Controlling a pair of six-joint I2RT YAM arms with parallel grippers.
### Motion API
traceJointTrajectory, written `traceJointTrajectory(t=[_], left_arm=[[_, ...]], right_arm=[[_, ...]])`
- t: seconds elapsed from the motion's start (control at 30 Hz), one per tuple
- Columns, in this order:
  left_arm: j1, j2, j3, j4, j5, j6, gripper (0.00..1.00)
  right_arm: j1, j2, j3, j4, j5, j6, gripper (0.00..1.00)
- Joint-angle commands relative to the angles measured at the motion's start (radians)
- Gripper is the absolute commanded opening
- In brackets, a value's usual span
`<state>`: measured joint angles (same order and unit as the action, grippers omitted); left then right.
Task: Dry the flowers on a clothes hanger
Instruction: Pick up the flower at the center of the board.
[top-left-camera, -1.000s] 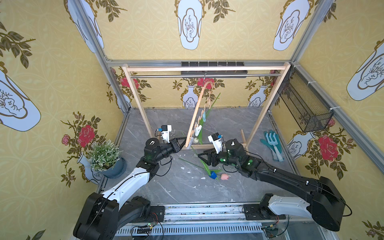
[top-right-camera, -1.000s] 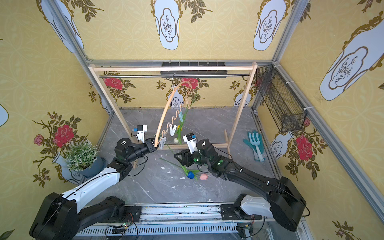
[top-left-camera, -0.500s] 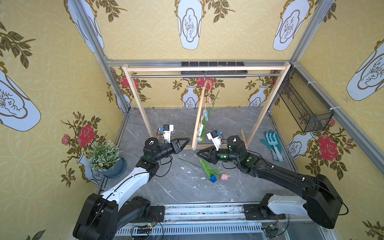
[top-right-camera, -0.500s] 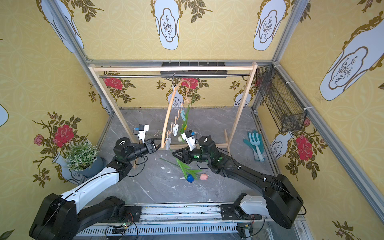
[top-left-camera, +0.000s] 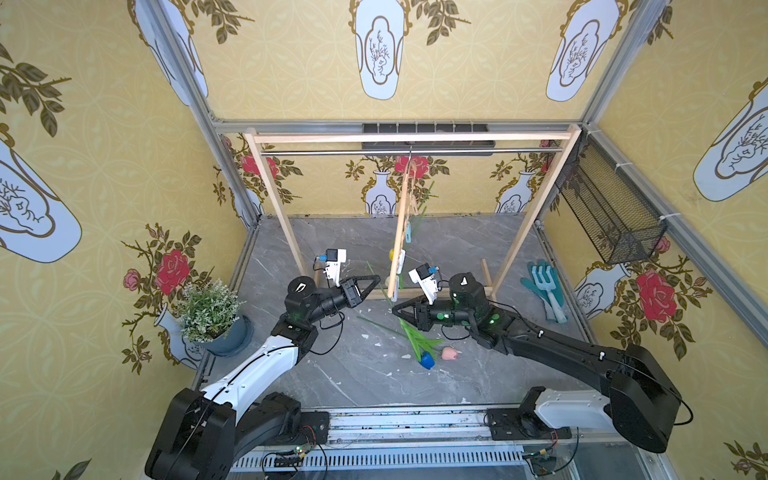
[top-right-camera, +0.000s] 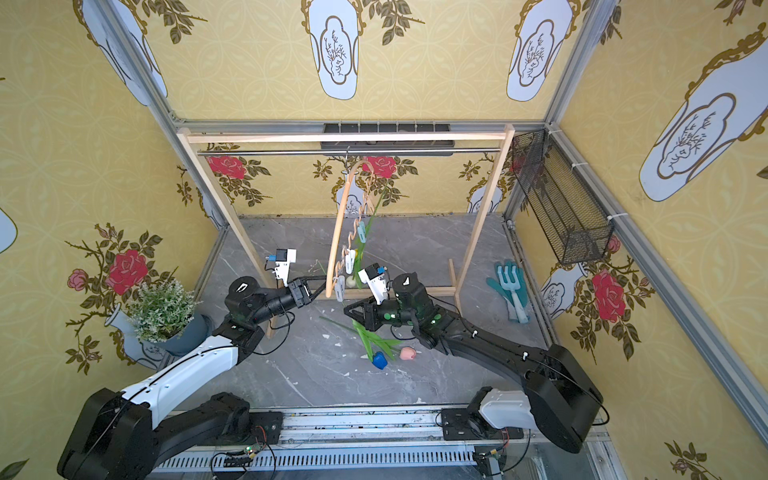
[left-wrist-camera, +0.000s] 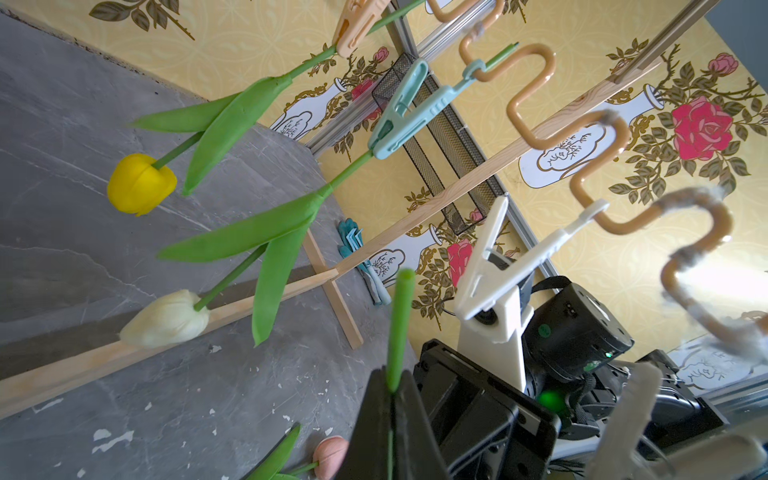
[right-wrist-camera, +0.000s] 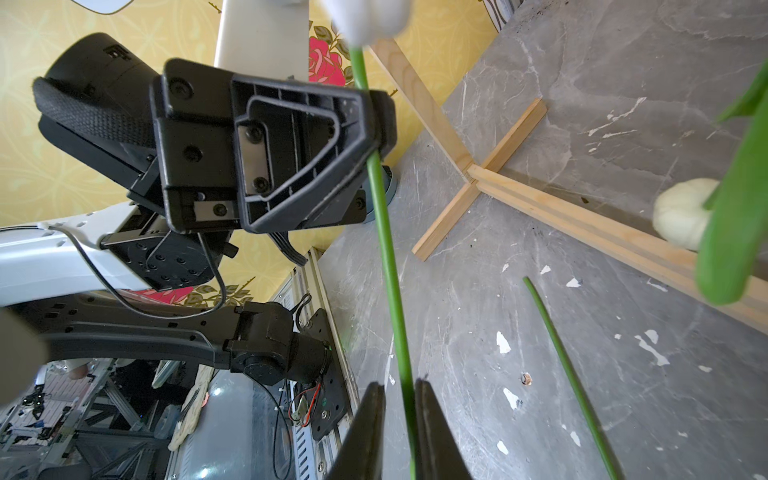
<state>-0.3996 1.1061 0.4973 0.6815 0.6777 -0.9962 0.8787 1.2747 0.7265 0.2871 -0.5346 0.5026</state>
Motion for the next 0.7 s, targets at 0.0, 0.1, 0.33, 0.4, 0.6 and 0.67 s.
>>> traceJointTrajectory(t=[0.0, 0.1, 0.33, 0.4, 0.6, 0.67], left_arm=[[0.000, 0.004, -0.003, 0.054, 0.004, -0.010, 0.00], [0.000, 0.006, -0.005, 0.062, 0.001, -0.016, 0.00], [0.004, -0.028, -0.026, 0.039, -0.082, -0.026, 0.30], [0.004, -0.048, -0.031, 0.013, -0.114, -0.019, 0.48], [-0.020, -0.066, -0.054, -0.003, -0.158, -0.017, 0.66], [-0.032, -0.058, -0.052, -0.007, -0.167, -0.009, 0.63]], right_arm=[[0.005, 0.005, 0.010, 0.028, 0.006, -0.009, 0.15], [0.006, 0.004, 0.011, 0.027, 0.016, -0.010, 0.04], [0.007, -0.020, 0.006, 0.030, 0.058, -0.009, 0.00], [0.010, -0.030, 0.003, 0.041, 0.075, -0.006, 0.00], [0.023, -0.007, 0.016, 0.063, 0.140, 0.001, 0.00], [0.036, 0.012, 0.029, 0.061, 0.172, -0.004, 0.00]])
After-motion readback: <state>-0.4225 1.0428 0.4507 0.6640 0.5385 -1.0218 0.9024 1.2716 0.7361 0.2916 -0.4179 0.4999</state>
